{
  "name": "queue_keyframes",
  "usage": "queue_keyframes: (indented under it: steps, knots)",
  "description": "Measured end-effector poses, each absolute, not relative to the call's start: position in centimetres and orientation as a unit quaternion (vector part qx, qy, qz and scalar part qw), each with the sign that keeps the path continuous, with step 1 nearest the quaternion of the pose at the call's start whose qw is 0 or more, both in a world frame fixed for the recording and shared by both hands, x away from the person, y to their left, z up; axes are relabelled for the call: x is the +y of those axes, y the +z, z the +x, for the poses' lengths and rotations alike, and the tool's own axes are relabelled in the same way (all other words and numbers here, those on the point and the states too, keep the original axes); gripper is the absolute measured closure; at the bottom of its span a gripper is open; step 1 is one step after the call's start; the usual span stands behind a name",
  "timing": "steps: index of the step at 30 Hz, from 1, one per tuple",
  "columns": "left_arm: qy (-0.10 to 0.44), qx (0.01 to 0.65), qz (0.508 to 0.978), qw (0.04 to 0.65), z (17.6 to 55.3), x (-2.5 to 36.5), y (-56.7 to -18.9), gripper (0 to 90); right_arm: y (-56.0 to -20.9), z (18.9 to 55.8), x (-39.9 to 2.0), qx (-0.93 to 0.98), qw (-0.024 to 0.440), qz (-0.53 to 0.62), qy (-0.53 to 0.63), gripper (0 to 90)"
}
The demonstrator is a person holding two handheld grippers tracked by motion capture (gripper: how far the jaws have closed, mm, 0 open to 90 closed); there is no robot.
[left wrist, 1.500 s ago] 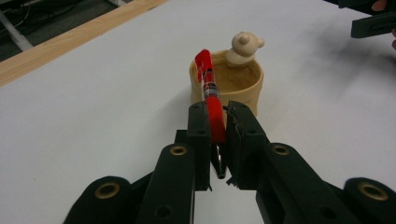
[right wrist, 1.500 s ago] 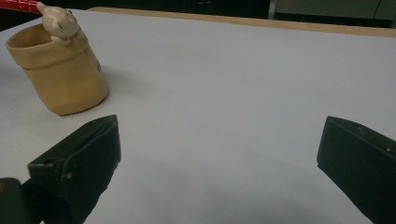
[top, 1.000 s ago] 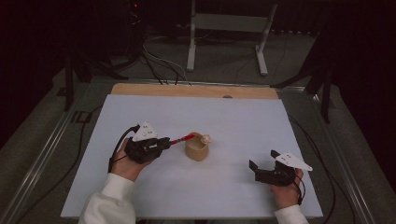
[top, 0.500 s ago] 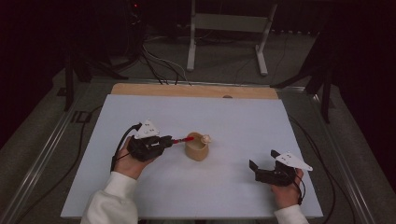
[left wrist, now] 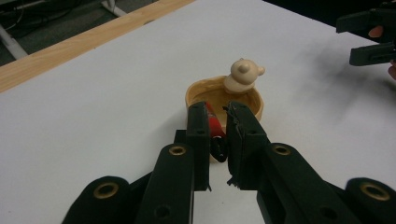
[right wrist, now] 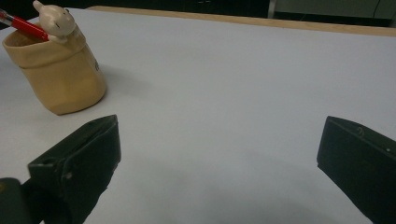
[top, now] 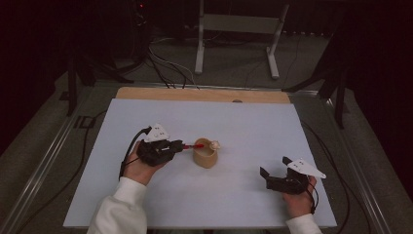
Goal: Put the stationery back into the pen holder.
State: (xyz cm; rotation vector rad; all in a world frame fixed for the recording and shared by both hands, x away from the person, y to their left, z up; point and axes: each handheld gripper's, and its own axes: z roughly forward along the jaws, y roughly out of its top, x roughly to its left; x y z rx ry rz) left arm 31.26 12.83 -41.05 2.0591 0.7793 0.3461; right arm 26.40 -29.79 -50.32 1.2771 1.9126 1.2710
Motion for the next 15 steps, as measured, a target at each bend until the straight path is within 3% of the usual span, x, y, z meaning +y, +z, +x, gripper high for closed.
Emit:
queue_keyframes:
  steps: [15]
  knots:
    - [0.136, 0.315, 0.831, 0.439, 32.02, 11.81, -41.54, 80.4, -50.37, 26.45, -29.81, 0.704, 0.254, 0.472, 0.466, 0.1]
